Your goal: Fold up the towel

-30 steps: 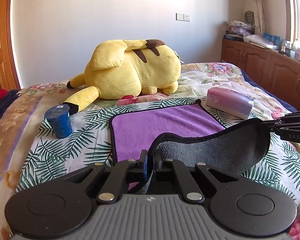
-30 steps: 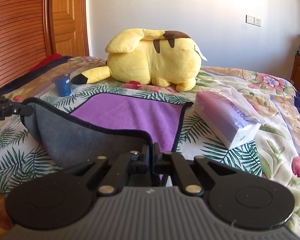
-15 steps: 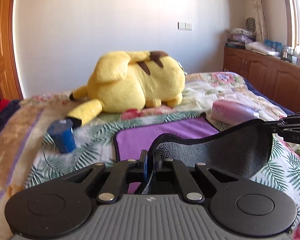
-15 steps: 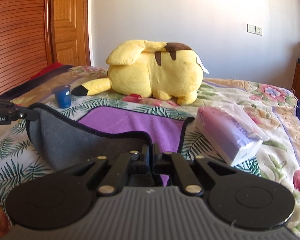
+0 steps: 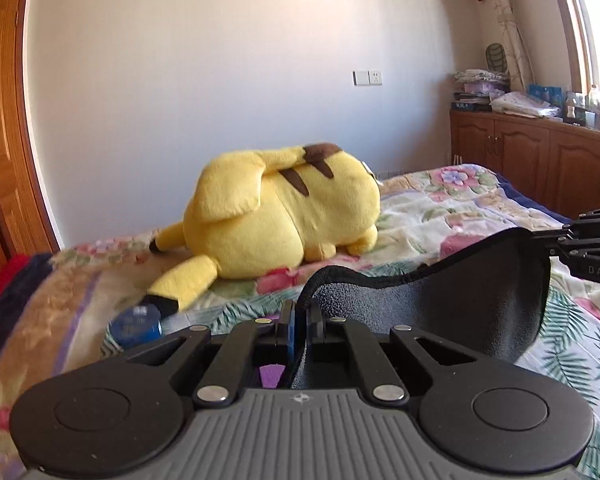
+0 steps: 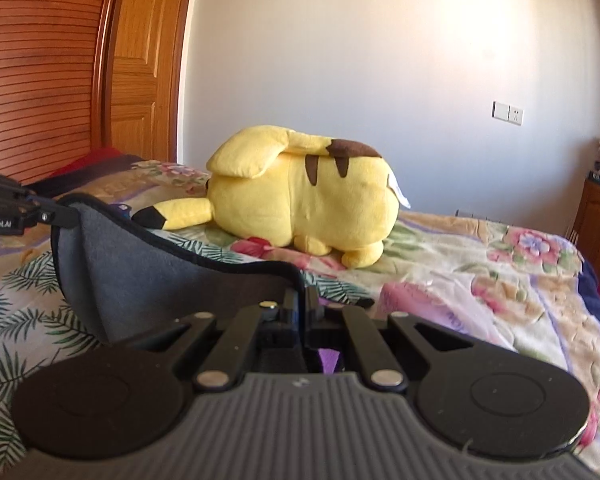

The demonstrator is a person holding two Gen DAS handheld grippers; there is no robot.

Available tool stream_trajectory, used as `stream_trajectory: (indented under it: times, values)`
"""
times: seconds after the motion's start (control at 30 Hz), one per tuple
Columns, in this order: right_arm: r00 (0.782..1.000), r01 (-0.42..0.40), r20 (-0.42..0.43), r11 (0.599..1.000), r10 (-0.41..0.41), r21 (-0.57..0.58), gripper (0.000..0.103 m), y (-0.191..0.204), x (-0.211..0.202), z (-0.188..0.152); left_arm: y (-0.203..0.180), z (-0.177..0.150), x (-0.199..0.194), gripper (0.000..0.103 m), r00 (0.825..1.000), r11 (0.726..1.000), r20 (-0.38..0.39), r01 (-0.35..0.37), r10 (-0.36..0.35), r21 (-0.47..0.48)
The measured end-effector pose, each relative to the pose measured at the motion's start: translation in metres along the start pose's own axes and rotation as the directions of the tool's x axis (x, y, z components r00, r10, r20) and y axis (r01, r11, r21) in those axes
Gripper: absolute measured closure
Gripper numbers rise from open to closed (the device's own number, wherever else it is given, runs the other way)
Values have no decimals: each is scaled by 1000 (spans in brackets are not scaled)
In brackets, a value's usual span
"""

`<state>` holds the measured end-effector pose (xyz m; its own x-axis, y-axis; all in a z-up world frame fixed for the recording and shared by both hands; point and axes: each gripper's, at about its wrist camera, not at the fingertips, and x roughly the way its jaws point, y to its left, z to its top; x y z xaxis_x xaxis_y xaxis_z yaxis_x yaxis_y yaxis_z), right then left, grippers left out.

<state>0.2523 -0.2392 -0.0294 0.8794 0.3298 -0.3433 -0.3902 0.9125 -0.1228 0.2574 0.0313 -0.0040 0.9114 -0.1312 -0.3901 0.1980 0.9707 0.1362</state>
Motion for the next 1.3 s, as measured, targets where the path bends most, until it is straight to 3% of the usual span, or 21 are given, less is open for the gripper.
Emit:
stream_trajectory:
  times: [0.6,1.03,1.3]
  values:
    - [995,84,66,988,-76,-128,100,-7,46,20,11,17,53,103,997,997,43,-64,63,29]
    - [995,94,38,988,-90,-121,100,-15,92,1,17,-3,112,103,995,995,0,-97,97,27]
    - [998,45,-31,997,-47,-68,100,-21,125,-19,17,-20,154,103,992,992,-43,-118,120,51]
